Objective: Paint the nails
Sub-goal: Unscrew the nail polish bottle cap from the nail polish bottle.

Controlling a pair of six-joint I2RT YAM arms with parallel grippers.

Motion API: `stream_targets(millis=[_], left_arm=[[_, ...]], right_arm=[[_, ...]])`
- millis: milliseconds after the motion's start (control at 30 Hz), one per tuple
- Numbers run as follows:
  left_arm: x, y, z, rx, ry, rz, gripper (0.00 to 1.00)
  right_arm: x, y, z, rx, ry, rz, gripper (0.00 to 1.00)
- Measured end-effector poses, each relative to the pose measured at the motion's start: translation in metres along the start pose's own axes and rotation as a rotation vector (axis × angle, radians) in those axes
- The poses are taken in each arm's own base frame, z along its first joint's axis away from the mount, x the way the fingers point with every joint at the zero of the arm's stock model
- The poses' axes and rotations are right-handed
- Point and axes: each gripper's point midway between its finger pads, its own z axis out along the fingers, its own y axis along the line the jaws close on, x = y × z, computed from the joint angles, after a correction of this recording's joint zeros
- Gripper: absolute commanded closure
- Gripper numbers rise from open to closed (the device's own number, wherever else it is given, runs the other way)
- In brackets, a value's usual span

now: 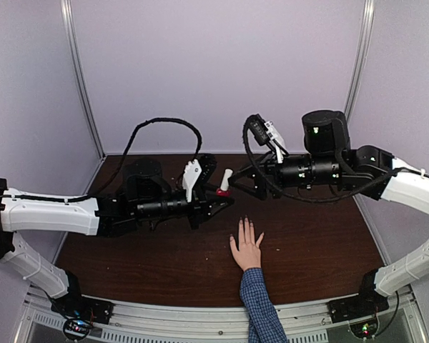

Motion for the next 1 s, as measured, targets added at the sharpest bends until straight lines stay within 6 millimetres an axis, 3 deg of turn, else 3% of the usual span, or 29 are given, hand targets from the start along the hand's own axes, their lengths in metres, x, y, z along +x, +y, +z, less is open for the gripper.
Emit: stream_targets(millis=[167, 433, 767, 1000], left_arm=[[0.009, 0.012, 0.006, -0.059, 0.032, -0.016, 1.0], [0.008, 0.022, 0.013, -0.11, 0.035, -0.033, 1.0], [0.019, 0.032, 0.019, -0.176, 0.073, -0.043, 1.0], [0.015, 0.032, 0.022, -0.202, 0.079, -0.021, 1.0]], right_arm=[[-0.002, -0.015, 0.004, 0.083, -0.009, 0.051, 0.49], [0.006, -0.033, 0.017, 0.16, 0.01, 0.117, 0.57], [0.008, -0.039, 0.025, 0.185, 0.013, 0.161, 0.73], [0.013, -0.043, 0.032, 0.197, 0.027, 0.179, 0.88]])
